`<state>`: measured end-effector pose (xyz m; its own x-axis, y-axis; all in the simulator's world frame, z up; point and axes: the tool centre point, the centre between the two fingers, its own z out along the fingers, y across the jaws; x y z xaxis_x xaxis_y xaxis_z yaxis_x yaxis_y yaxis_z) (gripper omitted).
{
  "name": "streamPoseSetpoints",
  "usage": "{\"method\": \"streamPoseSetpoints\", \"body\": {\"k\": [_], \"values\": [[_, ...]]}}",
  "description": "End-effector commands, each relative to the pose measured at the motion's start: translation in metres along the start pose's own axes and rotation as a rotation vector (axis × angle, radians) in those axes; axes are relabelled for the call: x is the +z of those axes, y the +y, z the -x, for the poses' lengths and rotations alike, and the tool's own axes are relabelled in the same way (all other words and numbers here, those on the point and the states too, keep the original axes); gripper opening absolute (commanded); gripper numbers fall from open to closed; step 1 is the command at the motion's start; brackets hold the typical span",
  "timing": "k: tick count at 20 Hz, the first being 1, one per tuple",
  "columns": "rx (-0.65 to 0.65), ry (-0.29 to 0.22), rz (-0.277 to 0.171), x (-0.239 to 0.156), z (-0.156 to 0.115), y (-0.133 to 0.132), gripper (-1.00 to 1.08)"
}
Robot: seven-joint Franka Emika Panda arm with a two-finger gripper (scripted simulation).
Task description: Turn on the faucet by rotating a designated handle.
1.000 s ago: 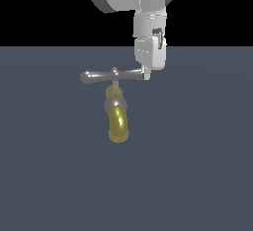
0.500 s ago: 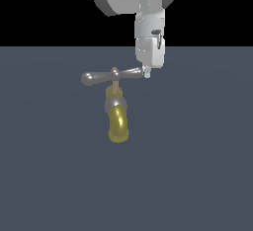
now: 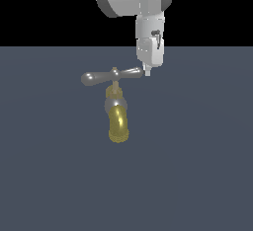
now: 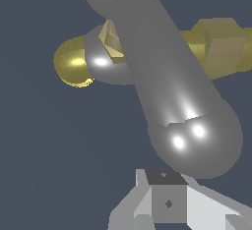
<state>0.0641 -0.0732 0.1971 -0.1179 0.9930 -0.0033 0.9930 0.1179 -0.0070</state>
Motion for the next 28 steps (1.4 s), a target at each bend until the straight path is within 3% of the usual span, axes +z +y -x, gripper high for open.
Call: {"method": "streamPoseSetpoints", "body": {"k": [1,22,23,24,28], "values": [[-0.007,0.001,0.002,0.000,-0.010,0.008,-1.00],[-0.020,0.003,0.007,-0.002,-0.062,0.071,-1.00],[-0.020,0.003,0.007,-0.002,-0.062,0.071,-1.00],[0.030,-0.016,0.001,-0.001,-0.022,0.061,-1.00],[0.016,-0.011,0.002,-0.001,-0.059,0.067,-1.00]]}}
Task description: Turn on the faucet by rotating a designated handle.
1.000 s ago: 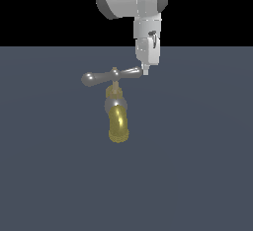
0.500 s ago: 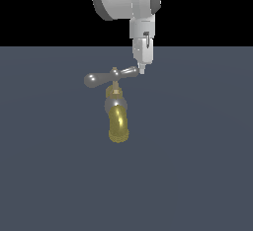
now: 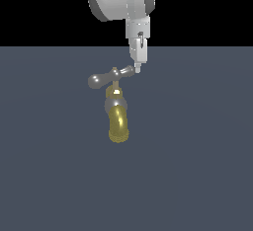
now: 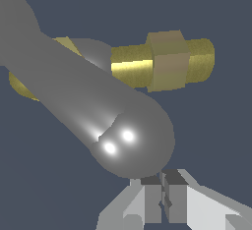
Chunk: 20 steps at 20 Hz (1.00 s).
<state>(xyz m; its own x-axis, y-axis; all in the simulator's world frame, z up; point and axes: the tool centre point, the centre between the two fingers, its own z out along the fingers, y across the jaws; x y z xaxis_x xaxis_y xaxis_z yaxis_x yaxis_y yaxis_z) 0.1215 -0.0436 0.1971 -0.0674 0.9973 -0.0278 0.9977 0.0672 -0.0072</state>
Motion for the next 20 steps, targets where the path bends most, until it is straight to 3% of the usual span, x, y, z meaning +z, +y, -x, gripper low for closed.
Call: {"method": "streamPoseSetpoints", "body": {"k": [1,10,11,12,20], "values": [[-0.039,0.015,0.004,-0.001,-0.046,0.006,-1.00],[-0.071,0.028,0.008,-0.005,-0.128,0.013,-1.00],[-0.071,0.028,0.008,-0.005,-0.128,0.013,-1.00],[0.020,-0.013,0.016,-0.001,-0.048,0.015,-1.00],[0.003,-0.005,0.014,-0.002,-0.080,0.002,-1.00]]}}
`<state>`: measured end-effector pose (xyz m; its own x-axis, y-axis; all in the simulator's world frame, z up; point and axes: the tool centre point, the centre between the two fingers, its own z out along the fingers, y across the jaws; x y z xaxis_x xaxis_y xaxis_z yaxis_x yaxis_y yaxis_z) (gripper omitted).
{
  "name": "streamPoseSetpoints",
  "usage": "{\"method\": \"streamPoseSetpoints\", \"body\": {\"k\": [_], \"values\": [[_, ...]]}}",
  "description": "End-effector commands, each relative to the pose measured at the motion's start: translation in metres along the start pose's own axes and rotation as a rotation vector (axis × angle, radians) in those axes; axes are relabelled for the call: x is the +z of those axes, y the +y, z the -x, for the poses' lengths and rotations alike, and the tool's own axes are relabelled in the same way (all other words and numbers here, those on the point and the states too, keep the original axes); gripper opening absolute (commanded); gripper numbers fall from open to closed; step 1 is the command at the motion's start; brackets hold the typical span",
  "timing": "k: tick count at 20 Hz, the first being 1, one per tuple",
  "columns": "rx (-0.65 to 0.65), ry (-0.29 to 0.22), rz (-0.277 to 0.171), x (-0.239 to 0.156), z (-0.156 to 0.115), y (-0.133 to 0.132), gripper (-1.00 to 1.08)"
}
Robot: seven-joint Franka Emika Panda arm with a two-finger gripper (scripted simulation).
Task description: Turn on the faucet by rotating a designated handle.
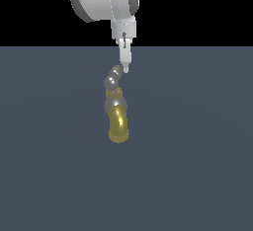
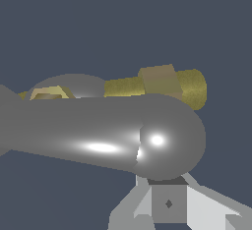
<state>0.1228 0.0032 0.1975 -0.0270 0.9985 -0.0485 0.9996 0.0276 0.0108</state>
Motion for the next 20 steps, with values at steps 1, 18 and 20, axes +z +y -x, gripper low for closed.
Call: {"method": "streamPoseSetpoints", "body": {"k": [1,18,20], "values": [[-0.041,0.017,-0.002,-0.001,-0.038,-0.006,-1.00],[-0.105,0.046,-0.008,-0.007,-0.132,-0.052,-1.00],[-0.109,0.048,-0.008,-0.008,-0.138,-0.055,-1.00]]}}
